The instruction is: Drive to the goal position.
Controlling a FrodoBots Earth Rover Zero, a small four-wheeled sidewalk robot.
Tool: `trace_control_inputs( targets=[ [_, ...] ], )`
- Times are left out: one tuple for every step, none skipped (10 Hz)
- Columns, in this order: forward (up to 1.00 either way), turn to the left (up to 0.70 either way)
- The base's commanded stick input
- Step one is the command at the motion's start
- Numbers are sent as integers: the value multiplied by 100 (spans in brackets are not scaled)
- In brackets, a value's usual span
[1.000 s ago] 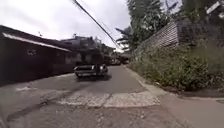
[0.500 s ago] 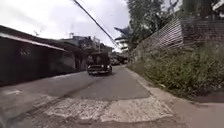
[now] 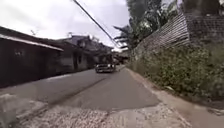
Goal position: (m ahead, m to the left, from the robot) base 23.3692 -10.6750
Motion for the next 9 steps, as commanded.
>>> trace_control_inputs(
  targets=[
    [70,1],
    [70,1],
    [70,1],
    [70,1],
    [70,1],
    [70,1],
    [70,1],
    [70,1],
    [70,1]
  ],
)
